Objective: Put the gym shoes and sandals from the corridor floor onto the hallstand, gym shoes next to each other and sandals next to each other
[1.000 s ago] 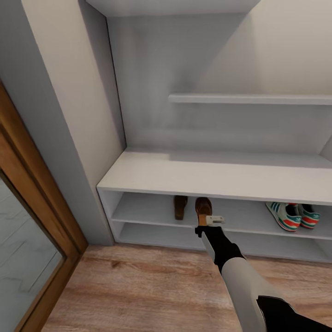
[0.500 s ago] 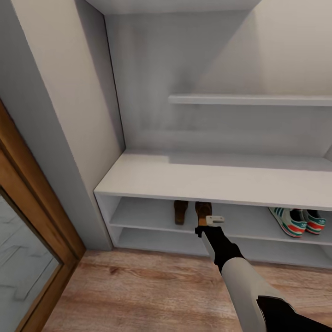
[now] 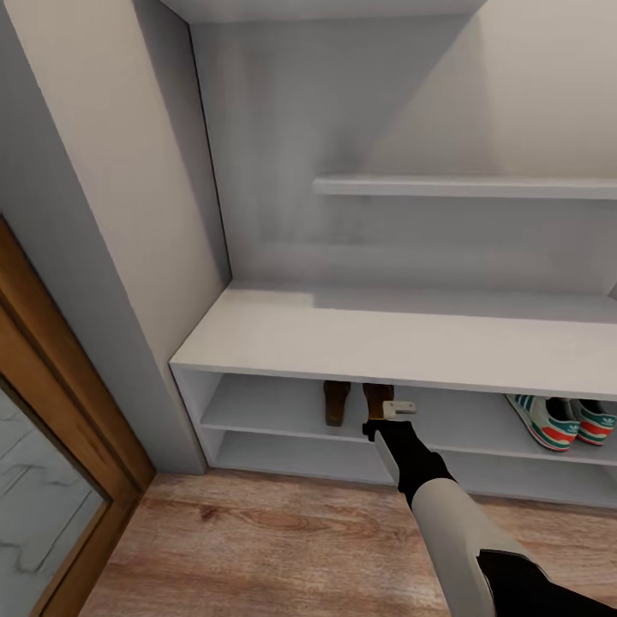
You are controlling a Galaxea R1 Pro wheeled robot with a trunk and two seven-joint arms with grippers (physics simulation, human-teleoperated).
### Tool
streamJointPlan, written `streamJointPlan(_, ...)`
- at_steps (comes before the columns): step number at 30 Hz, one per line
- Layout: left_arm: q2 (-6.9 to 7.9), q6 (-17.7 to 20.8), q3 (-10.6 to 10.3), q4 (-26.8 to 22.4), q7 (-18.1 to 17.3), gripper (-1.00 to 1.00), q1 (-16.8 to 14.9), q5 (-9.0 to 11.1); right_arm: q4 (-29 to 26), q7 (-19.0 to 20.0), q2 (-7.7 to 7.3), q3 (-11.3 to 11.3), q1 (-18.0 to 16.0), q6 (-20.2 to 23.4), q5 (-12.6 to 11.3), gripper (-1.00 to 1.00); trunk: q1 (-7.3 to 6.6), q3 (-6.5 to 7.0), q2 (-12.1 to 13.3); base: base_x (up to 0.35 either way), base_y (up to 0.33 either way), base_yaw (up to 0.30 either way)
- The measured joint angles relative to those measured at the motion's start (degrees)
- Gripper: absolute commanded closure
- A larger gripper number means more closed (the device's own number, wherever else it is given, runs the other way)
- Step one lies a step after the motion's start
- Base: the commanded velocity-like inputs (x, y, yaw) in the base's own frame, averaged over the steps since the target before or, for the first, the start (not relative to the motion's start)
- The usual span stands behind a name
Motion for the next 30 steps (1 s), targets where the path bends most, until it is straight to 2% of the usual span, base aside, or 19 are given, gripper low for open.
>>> streamJointPlan(8,-0.08,0.1,-0.1,0.0,0.2,-1.0,0.0,0.0,0.0,0.0,0.0,-0.1,0.0,-0.1,-0.1,1.0,0.0,0.0,0.0,0.0,0.0,0.0)
streamJointPlan(21,-0.05,0.1,0.1,0.0,0.4,-1.0,0.0,-0.1,0.0,0.0,0.0,-0.2,0.0,-0.1,-0.3,1.0,0.34,-3.5,-0.2,0.0,0.0,0.049)
streamJointPlan(30,0.0,0.0,0.3,0.0,0.4,-1.0,0.0,-0.1,0.0,0.0,0.0,-0.2,0.0,-0.1,-0.2,1.0,0.32,-3.54,-0.2,0.048,0.0,0.001)
